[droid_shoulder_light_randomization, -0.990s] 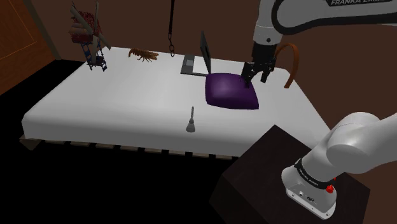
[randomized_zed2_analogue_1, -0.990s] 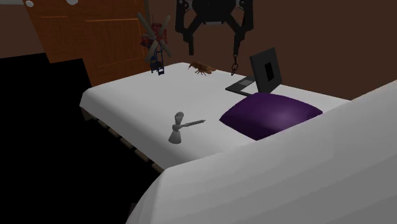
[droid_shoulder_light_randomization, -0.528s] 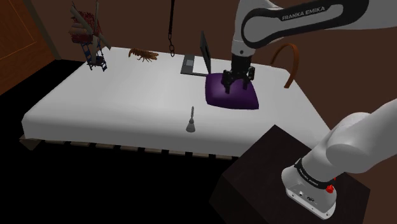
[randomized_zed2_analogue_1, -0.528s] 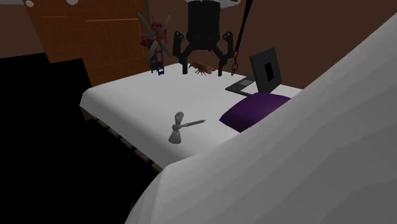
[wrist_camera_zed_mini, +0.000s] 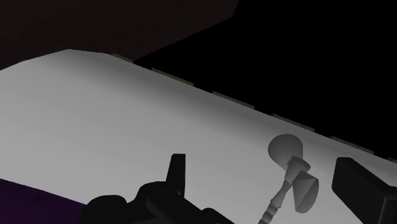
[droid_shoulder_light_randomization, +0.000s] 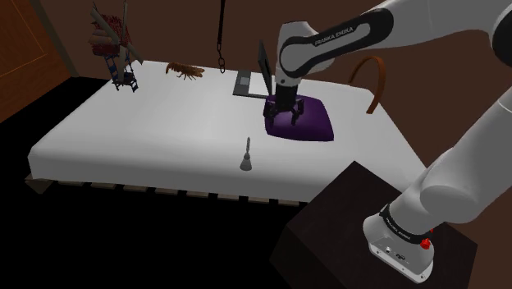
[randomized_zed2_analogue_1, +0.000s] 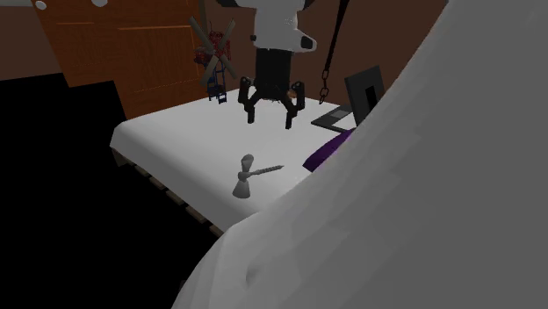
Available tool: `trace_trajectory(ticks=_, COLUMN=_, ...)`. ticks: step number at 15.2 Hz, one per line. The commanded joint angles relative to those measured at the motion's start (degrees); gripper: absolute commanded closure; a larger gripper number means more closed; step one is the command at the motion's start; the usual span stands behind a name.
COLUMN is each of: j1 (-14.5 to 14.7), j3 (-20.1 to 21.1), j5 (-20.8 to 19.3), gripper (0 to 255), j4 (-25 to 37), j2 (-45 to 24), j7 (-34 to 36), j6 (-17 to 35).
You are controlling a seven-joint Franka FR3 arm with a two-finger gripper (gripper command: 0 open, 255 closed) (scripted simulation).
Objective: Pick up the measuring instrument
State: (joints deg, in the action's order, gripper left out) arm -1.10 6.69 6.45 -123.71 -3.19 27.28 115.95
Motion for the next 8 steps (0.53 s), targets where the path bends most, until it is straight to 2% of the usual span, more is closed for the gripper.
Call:
trace_trajectory(ticks=1, j1=0.0, j3=-0.1, j5=0.4, gripper=0, j4=2.8, j2=-4.8, j7=1.5, j6=1.8)
trace_trajectory(ticks=8, j1=0.0, j3=-0.8, j5=2.2, gripper=0, j4=14.4, j2=-20.7, j7=5.8, j6=5.1)
